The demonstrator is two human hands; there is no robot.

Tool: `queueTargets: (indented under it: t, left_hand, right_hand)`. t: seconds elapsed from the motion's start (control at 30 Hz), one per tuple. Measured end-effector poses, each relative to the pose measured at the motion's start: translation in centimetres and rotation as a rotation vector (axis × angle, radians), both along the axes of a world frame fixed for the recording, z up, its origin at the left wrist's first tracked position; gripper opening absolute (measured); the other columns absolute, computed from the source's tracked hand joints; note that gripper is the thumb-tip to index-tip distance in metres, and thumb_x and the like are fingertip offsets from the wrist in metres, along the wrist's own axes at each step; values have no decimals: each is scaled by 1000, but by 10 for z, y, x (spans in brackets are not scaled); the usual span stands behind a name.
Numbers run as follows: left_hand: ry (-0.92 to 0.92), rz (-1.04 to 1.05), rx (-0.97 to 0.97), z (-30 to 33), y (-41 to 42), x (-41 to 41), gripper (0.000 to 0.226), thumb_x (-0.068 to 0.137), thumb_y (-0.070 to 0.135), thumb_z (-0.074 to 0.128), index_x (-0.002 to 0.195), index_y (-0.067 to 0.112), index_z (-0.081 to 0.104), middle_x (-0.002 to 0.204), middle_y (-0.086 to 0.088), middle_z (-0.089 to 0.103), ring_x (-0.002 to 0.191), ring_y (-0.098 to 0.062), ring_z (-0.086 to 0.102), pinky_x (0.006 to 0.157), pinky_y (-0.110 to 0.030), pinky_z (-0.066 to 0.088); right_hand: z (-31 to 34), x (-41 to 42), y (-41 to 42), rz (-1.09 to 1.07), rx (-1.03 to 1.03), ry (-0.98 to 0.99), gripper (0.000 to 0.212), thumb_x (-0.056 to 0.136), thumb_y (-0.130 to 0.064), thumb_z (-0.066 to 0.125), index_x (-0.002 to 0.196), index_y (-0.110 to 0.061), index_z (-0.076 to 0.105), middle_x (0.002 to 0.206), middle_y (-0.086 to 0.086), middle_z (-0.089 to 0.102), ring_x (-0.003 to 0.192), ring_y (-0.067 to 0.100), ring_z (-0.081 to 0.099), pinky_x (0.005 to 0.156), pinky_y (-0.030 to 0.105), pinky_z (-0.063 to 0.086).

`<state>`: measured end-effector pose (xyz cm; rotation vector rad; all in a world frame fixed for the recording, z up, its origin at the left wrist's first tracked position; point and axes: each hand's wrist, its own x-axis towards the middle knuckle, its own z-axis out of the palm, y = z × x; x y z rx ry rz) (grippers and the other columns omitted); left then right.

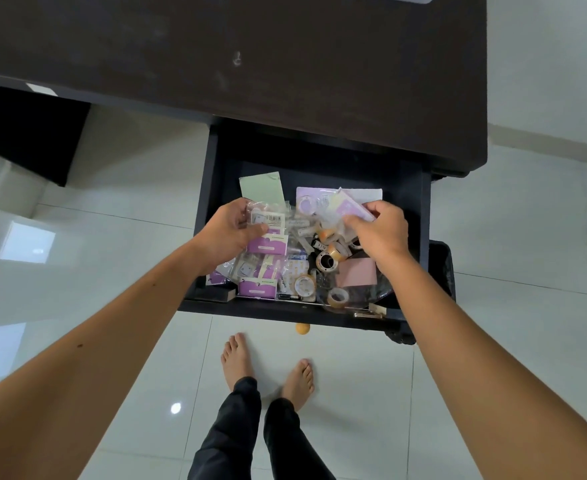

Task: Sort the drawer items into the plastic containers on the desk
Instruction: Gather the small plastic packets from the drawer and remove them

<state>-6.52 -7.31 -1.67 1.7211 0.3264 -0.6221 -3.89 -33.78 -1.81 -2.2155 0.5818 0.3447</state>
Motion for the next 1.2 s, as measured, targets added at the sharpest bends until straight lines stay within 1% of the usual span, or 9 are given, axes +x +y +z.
queueTargets:
  t: [0.13, 0.27, 0.43, 0.53, 0.63, 0.8, 0.9, 1.1, 1.2]
  left_hand:
    - [9, -39, 34, 0, 0, -2, 29, 101, 13, 66, 128, 9, 58, 120, -5, 74, 111, -19, 72, 89, -40, 64]
    - [29, -100, 38, 2, 1, 1, 32, 102, 13, 64, 132, 9, 56, 124, -6, 71, 115, -20, 69, 89, -40, 64]
    - [68, -127, 36, 3, 2, 6, 30, 101, 13, 65, 130, 10, 57, 122, -7, 72, 116, -23, 70, 89, -44, 64]
    - [75, -147, 51, 2, 2, 5, 29, 100, 13, 66, 127, 7, 58, 121, -11, 73, 114, -26, 72, 92, -49, 63]
    - [83, -159, 65, 3, 2, 5, 27, 100, 13, 66, 125, 8, 58, 119, -10, 73, 113, -26, 72, 91, -49, 63]
    - [80, -190, 90, 5, 1, 5, 25, 101, 13, 64, 125, 10, 57, 114, -4, 73, 108, -22, 72, 81, -38, 66]
    - [67, -250, 139, 5, 2, 6, 24, 102, 12, 64, 125, 11, 56, 114, -5, 72, 107, -22, 72, 84, -43, 66]
    - [22, -409, 244, 9, 2, 11, 22, 101, 15, 67, 120, 19, 59, 107, 1, 69, 99, -19, 72, 78, -35, 65]
    - [-101, -554, 420, 9, 4, 11, 17, 99, 17, 70, 111, 8, 63, 99, -3, 62, 88, -17, 60, 73, -27, 52]
  right_hand:
    - [16, 0, -13, 31, 170, -44, 9, 92, -19, 79, 96, -19, 71, 91, -2, 71, 80, 15, 64, 69, 27, 52]
    - [37, 4, -41, 286, 233, 34, 32, 93, -15, 80, 124, -18, 71, 116, -2, 76, 109, 17, 73, 95, 35, 59]
    - [46, 8, -58, 845, -151, 343, 48, 96, -23, 78, 142, -21, 65, 143, -1, 65, 131, 18, 59, 113, 39, 46]
    - [37, 3, -50, 987, -383, 420, 51, 91, -23, 82, 139, -14, 66, 135, 6, 67, 123, 30, 64, 105, 46, 53]
    - [31, -3, -47, 1007, -461, 376, 33, 85, -25, 87, 109, -10, 70, 107, 5, 66, 106, 32, 67, 89, 51, 59]
    - [31, -10, -46, 1108, -523, 301, 26, 89, -26, 83, 88, -22, 57, 104, -3, 49, 101, 19, 52, 79, 33, 46]
    - [33, -10, -48, 1088, -457, 295, 37, 92, -26, 80, 77, -34, 47, 102, -5, 46, 98, 16, 49, 76, 31, 39]
    - [37, -4, -53, 972, -345, 319, 26, 92, -24, 80, 83, -26, 55, 92, -4, 56, 85, 17, 58, 64, 30, 40]
    - [44, 1, -56, 930, -320, 324, 29, 90, -28, 83, 83, -19, 56, 86, 3, 63, 76, 19, 57, 62, 35, 41]
